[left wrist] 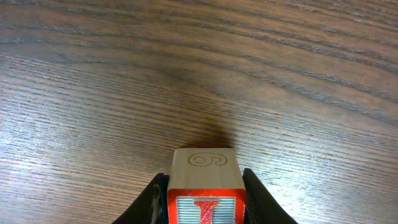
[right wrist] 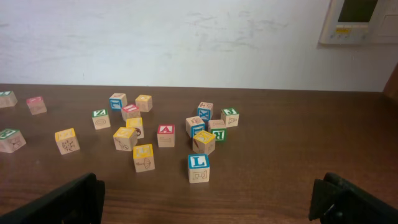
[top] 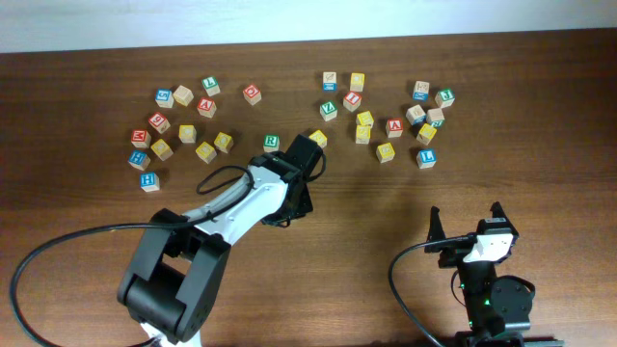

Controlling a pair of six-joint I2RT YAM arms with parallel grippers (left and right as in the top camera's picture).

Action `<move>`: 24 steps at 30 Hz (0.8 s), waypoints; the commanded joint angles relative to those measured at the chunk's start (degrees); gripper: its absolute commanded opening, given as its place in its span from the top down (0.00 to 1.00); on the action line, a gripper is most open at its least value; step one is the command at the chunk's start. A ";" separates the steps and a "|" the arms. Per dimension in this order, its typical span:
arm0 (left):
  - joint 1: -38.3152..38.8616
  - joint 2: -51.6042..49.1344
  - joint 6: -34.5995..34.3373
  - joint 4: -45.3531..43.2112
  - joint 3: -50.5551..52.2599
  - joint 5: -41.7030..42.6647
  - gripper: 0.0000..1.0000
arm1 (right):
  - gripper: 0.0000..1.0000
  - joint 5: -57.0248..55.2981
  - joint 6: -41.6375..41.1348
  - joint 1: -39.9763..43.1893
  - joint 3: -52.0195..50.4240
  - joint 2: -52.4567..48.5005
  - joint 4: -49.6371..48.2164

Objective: Spell out ICRA
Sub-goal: 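Lower the I block onto the table and open the left gripper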

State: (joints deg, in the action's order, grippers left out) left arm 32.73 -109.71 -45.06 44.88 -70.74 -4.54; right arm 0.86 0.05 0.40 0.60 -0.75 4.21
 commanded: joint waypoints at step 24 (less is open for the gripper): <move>-2.05 -0.63 12.35 -0.48 0.39 -1.97 0.74 | 0.02 -0.50 0.13 0.37 -0.28 0.28 0.35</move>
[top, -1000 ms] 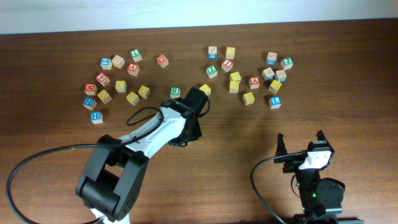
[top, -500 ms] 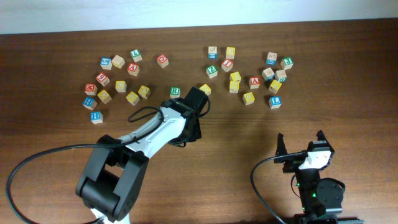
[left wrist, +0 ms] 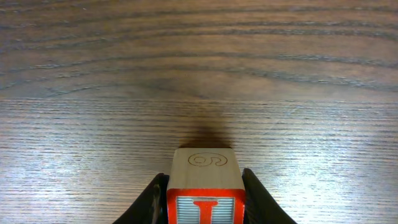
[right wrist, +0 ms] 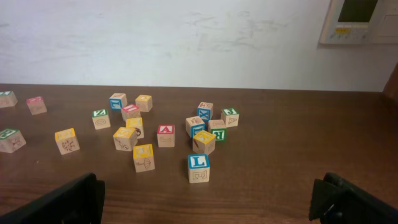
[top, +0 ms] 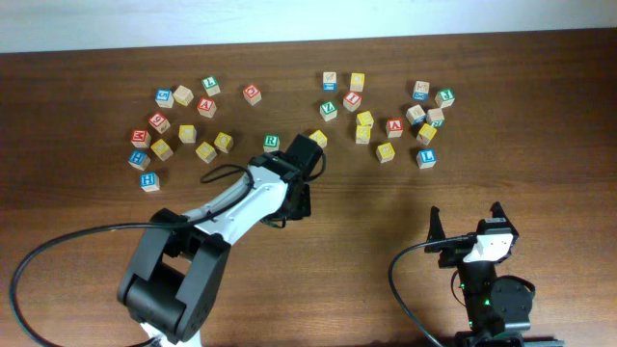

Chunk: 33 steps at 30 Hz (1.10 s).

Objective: Spell out ICRA
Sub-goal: 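Lower the I block onto the table and open the left gripper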

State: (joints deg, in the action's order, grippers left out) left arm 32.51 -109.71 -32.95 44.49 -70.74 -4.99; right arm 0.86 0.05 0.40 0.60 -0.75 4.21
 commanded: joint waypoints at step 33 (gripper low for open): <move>-4.85 -0.63 5.42 0.72 0.42 -2.29 0.63 | 0.02 -0.50 0.13 0.37 -0.28 0.28 0.35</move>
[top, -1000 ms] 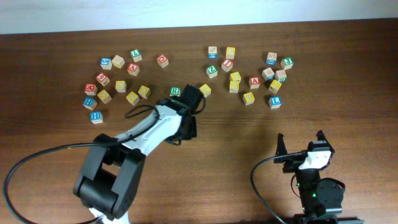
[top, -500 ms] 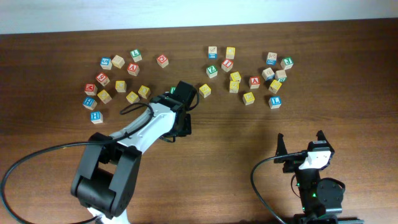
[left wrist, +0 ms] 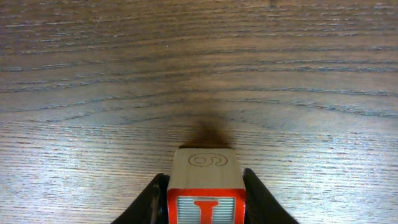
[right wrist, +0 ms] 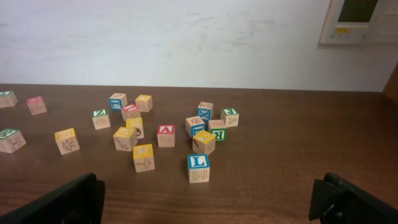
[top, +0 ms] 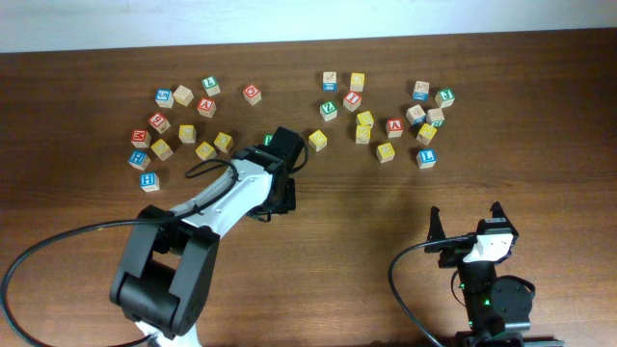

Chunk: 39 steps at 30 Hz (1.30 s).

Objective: Spell out ICRA
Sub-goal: 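Lower the I block onto the table and open the left gripper, then move the left gripper back over the yellow-lettered blocks at left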

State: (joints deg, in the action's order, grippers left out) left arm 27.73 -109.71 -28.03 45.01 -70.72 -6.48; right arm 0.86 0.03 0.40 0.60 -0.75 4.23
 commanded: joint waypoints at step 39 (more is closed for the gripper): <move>-0.07 -0.52 0.52 5.42 -5.31 0.15 0.47 | 0.02 -0.50 0.13 0.37 -0.28 0.28 0.33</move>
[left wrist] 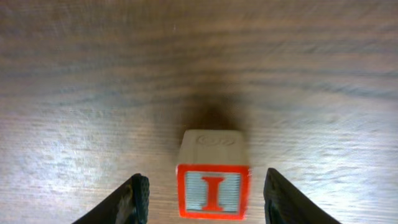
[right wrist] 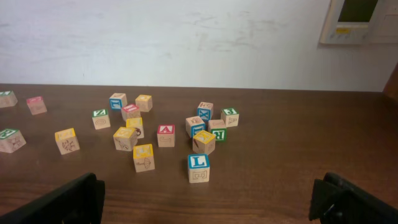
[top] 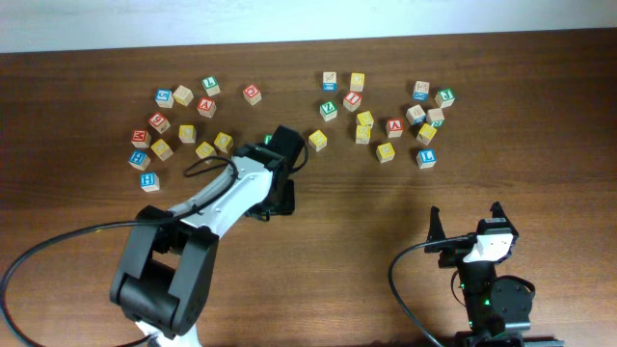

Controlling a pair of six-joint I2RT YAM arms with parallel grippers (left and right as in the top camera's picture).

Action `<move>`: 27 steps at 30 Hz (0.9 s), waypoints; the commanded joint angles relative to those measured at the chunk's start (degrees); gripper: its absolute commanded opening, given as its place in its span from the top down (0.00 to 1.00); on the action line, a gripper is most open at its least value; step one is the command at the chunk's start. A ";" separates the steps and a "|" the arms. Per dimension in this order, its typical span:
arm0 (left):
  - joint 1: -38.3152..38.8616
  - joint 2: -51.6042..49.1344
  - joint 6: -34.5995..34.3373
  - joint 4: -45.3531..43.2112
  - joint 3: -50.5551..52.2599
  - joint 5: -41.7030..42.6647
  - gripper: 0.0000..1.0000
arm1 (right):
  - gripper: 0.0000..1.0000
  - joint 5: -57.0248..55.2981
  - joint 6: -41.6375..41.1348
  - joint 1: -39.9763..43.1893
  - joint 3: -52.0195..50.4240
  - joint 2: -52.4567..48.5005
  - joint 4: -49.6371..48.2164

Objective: Spell out ICRA
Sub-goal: 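Move the left gripper back over the yellow-lettered blocks at left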

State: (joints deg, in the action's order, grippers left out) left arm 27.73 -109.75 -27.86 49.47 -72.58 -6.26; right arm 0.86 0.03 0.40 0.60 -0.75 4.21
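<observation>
The red I block [left wrist: 212, 186] stands on the wooden table with its letter face up, between the spread fingers of my left gripper [left wrist: 206, 200]. That gripper is open and touches neither side of the block. In the overhead view the left gripper [top: 277, 198] hangs over mid-table and hides the block. A red A block [top: 394, 126] lies in the right cluster, and a green R block [top: 269, 141] peeks out beside the left arm. My right gripper [top: 466, 227] rests open near the front edge, holding nothing.
Loose letter blocks lie in a left cluster [top: 180, 128] and a right cluster [top: 386, 120] along the back of the table. A blue L block [right wrist: 198, 167] is the nearest one ahead of the right gripper [right wrist: 208, 205].
My left gripper has opened and let go of the I block, which now stands on the table between the fingers. The right arm has not moved.
My left gripper was shut on the I block just above the table, a little right of centre. It then stood further left with the block still held low. Now the block is set down there and the gripper is open.
</observation>
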 commanded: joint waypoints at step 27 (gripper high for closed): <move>-22.27 -0.50 0.39 16.09 -25.00 -3.65 0.01 | 0.02 -0.50 0.13 0.37 -0.28 0.28 0.35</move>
State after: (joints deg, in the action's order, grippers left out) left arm 5.54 -110.17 -27.62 65.56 -96.95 -9.74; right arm 0.86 0.01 0.40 0.60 -0.75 4.21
